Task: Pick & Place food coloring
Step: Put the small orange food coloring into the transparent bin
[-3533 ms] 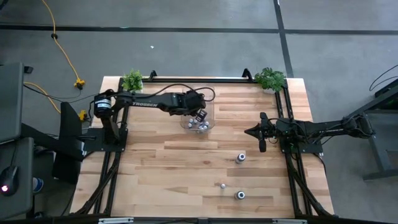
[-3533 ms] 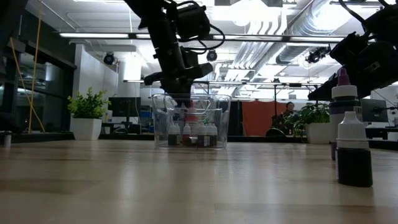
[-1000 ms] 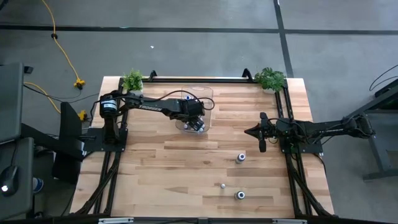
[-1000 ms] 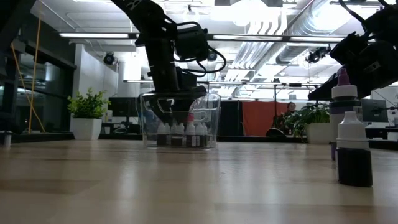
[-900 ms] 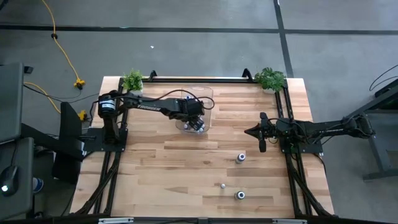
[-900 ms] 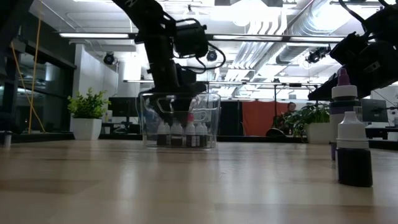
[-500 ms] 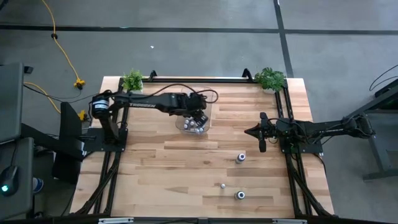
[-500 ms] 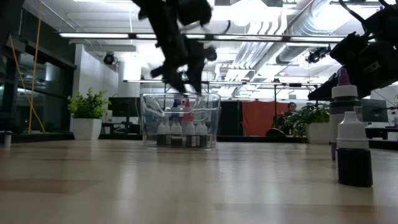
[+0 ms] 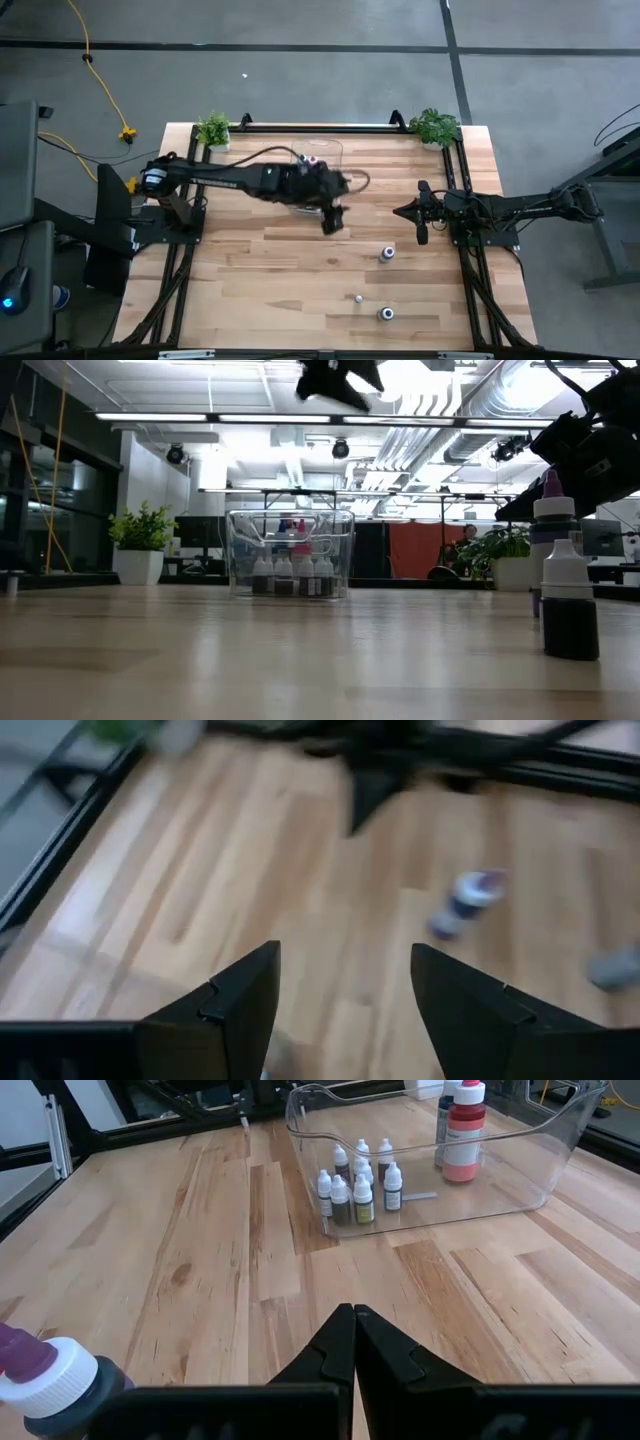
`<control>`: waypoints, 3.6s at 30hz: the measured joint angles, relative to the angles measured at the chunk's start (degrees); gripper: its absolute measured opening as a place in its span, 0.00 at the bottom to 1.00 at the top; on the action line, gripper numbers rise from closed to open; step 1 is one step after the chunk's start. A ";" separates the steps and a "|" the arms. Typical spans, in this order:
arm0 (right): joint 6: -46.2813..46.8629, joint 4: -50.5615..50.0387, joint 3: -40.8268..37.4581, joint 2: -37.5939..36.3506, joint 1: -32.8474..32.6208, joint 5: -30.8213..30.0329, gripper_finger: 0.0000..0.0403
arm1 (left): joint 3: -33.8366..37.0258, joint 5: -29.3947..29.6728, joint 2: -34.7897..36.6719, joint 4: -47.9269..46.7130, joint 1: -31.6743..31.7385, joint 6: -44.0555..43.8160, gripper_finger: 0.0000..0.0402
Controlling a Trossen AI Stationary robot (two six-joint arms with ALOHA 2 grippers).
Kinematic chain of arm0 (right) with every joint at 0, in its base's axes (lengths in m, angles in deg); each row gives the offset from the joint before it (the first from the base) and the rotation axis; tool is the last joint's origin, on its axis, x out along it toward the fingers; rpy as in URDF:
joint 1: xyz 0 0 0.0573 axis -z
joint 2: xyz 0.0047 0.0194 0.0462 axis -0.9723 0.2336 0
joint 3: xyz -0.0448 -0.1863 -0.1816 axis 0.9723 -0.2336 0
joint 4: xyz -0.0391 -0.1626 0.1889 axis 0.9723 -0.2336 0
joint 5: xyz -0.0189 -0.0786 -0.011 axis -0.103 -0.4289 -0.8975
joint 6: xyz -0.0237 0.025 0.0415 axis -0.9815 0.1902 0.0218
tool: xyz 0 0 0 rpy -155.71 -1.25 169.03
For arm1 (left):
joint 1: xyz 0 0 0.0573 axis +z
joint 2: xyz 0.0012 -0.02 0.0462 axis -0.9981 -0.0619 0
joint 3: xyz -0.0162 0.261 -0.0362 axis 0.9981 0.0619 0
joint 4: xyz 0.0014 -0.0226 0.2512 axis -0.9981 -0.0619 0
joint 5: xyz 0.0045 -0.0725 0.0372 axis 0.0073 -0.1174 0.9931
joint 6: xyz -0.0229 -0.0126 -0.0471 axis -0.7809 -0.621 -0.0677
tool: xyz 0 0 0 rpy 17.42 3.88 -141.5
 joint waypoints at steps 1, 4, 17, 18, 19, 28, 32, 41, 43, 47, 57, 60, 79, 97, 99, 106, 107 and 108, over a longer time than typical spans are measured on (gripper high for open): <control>0.00 0.01 -0.01 0.00 -0.01 0.00 0.00 | -0.58 -0.56 0.00 0.06 -1.16 1.82 0.54; 0.00 0.01 -0.02 0.00 -0.01 0.00 0.00 | -1.51 -3.90 0.00 -0.04 -4.49 6.98 0.54; 0.00 0.02 0.00 -0.01 0.00 0.00 0.00 | -1.59 -7.06 -2.86 4.68 -15.44 12.30 0.54; 0.00 -0.04 -0.02 -0.04 0.00 0.00 0.00 | -1.56 -6.90 -3.93 5.10 -15.74 12.30 0.54; 0.00 -0.11 -0.02 -0.02 0.01 0.03 0.00 | -1.74 -6.87 -5.15 7.33 -15.99 12.30 0.54; 0.00 0.09 -0.01 0.85 0.00 0.02 0.00 | -1.62 -8.42 -14.16 8.16 -16.34 12.09 0.54; 0.00 0.02 0.00 1.14 0.01 0.02 0.00 | -1.58 -9.61 -16.49 6.64 -16.71 10.70 0.54; 0.00 0.02 0.00 1.13 0.01 0.02 0.00 | -1.12 -6.77 -17.05 7.75 -18.61 12.11 0.54; 0.00 0.04 -0.01 1.13 0.01 0.02 0.00 | -1.26 -7.25 -17.88 9.45 -18.66 13.36 0.54; 0.00 0.00 -0.02 1.11 0.01 0.02 0.00 | -0.91 -10.20 -20.83 9.82 -18.61 15.09 0.54; 0.00 0.02 0.00 1.07 0.01 0.02 0.00 | -1.06 -12.03 -23.57 15.27 -17.70 16.58 0.54; 0.00 0.01 -0.01 1.07 0.01 0.02 0.00 | -1.17 -12.96 -24.13 16.07 -17.78 17.53 0.54; 0.00 0.00 0.00 1.05 0.01 0.04 0.00 | -1.08 -15.53 -25.64 22.47 -17.76 18.41 0.54; 0.00 0.00 -0.02 1.05 0.01 0.02 0.00 | -1.05 -13.81 -26.72 23.26 -17.60 18.60 0.54; 0.00 -0.02 -0.02 1.07 0.01 0.04 0.00 | -1.25 -13.06 -27.57 24.72 -17.30 18.72 0.54; 0.00 0.00 -0.02 1.11 0.01 0.03 0.00 | -1.21 -13.64 -28.74 25.33 -16.48 18.68 0.54; 0.00 0.00 0.00 1.14 0.00 0.02 0.00 | -1.21 -14.05 -28.79 25.01 -16.35 18.62 0.54; 0.00 0.00 0.00 1.14 -0.01 0.02 0.00 | -1.19 -14.32 -28.92 25.00 -16.30 18.52 0.54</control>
